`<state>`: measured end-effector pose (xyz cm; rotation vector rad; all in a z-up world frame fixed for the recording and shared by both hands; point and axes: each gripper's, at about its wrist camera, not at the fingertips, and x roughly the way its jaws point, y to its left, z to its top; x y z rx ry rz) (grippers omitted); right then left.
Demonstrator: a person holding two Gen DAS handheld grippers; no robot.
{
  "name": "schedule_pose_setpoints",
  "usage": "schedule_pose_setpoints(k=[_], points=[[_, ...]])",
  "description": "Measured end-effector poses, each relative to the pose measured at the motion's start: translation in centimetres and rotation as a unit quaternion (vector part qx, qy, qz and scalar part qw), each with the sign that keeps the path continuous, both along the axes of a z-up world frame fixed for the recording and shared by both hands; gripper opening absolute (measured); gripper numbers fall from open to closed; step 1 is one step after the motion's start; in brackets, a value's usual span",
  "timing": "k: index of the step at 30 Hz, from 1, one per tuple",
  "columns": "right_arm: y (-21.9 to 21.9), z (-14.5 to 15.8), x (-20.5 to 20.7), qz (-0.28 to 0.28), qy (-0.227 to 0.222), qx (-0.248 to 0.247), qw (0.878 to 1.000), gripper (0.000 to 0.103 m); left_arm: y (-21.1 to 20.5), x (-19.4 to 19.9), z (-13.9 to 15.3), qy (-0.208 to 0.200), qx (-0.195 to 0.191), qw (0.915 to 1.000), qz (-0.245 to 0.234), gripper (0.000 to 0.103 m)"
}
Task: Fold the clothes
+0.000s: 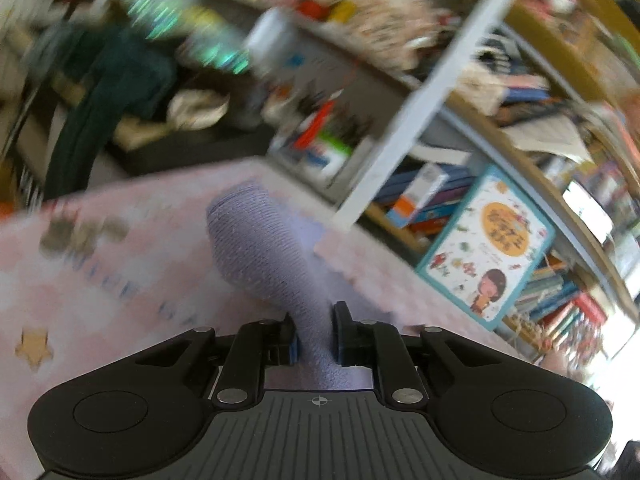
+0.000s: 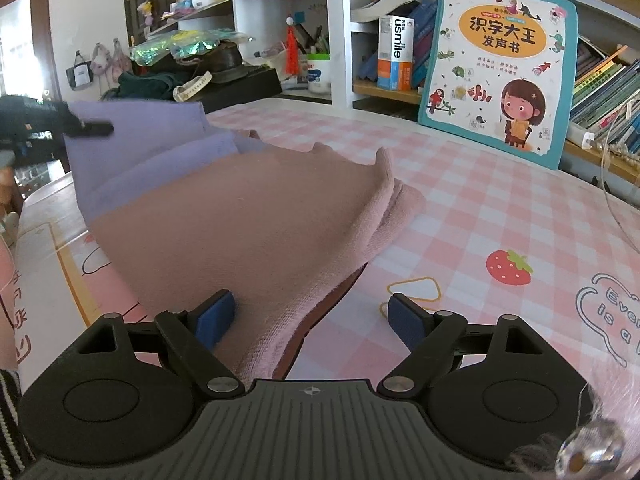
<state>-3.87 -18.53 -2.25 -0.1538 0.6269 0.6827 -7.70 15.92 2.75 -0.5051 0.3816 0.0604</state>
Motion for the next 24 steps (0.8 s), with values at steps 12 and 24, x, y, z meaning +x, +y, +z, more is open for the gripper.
schedule_pose_setpoints(k=[12,24], points=[[-0.1,0.0,0.1,0.0,0.002,0.001,1.0,0.083,-16.5,-1.1,1.4,-0.051,0.327,0.9277,-0.173,0.035],[-0.3,0.1,0.5,0.0,0.009,0.008,1.0,0.084,-22.1,-1.9,-3.2,0.019,0.379,0.8758,-0.298,0.062]])
